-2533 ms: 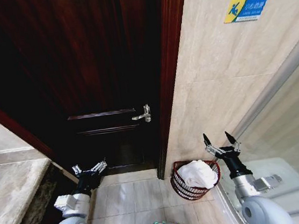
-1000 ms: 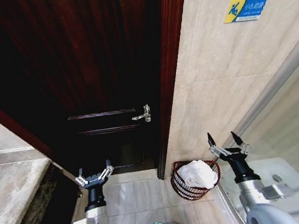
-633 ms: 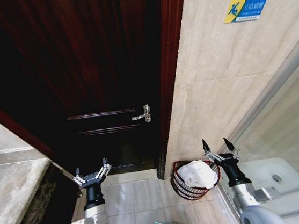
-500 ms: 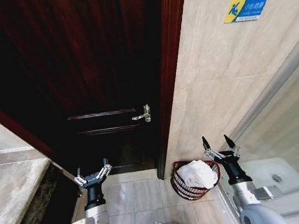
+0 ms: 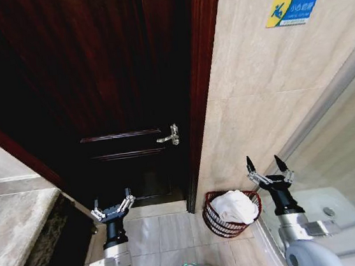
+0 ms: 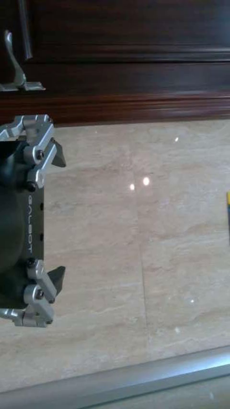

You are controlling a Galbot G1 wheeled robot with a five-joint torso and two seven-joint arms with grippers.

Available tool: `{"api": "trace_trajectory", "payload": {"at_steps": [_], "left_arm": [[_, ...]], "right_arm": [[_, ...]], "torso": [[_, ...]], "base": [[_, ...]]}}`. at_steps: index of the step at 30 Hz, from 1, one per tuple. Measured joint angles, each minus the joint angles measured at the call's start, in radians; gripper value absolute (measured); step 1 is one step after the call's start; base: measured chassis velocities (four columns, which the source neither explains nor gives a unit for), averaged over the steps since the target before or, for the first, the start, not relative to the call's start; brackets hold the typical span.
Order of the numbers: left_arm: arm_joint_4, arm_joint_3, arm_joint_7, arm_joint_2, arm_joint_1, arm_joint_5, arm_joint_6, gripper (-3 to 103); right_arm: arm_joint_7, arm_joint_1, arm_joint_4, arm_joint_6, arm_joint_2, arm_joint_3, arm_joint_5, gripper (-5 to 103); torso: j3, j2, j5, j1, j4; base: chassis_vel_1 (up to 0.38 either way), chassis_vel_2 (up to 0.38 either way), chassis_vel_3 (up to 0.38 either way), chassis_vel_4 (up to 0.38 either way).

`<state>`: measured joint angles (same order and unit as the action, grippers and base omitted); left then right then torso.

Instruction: Discard the used towel into the hamper.

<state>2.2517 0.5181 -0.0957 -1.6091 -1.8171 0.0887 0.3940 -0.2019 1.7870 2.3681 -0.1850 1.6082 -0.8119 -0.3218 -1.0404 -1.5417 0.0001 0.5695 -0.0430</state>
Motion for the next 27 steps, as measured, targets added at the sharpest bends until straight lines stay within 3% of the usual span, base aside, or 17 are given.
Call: {"api": "trace_trajectory", "payload": {"at_steps": [27], "left_arm": [[0.019,-0.011,-0.009,0.001,-0.011,-0.011,-0.019,100]], "right_arm": [[-0.02,0.006,0.023,0.036,0.0,-0.009,0.009,100]], "torso": [[0.0,0.0,-0.0001,0.0,0.0]], "base": [[0.0,0.0,0.0,0.0]]}}
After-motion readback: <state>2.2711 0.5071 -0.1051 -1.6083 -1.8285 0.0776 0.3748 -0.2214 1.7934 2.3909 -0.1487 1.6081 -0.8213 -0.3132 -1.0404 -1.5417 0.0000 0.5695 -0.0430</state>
